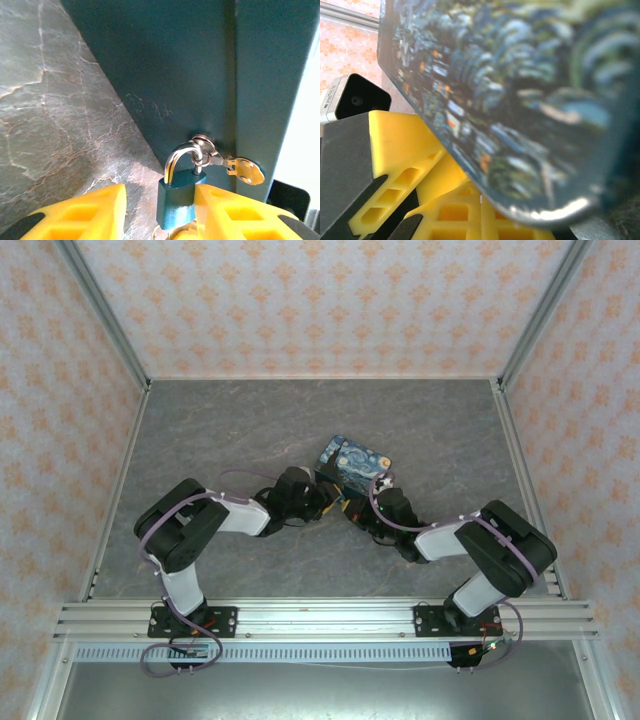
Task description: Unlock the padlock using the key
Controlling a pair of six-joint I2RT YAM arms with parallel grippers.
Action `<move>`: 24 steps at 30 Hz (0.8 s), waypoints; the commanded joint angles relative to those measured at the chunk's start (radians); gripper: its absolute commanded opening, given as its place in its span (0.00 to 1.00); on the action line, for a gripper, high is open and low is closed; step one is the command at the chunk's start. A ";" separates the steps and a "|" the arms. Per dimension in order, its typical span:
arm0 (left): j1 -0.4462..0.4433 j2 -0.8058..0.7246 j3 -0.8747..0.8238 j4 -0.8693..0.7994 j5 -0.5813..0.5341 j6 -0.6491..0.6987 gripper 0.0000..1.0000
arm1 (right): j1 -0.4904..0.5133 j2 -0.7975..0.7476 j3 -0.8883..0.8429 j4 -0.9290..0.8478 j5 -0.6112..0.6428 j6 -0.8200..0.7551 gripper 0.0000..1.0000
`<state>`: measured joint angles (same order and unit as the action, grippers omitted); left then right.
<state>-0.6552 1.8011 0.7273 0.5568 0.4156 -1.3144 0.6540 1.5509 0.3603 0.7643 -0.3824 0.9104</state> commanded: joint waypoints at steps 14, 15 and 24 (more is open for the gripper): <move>-0.027 0.055 0.063 0.054 0.015 -0.037 0.26 | 0.004 -0.041 0.027 0.018 0.002 0.061 0.00; -0.027 0.055 0.063 0.051 0.014 -0.037 0.23 | 0.004 -0.041 0.028 0.014 0.003 0.061 0.00; -0.027 0.002 0.071 -0.052 -0.013 0.007 0.00 | 0.004 -0.174 0.019 -0.209 0.097 -0.077 0.26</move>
<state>-0.6796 1.8393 0.7784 0.5758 0.4191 -1.3342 0.6540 1.4479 0.3622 0.6464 -0.3401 0.9169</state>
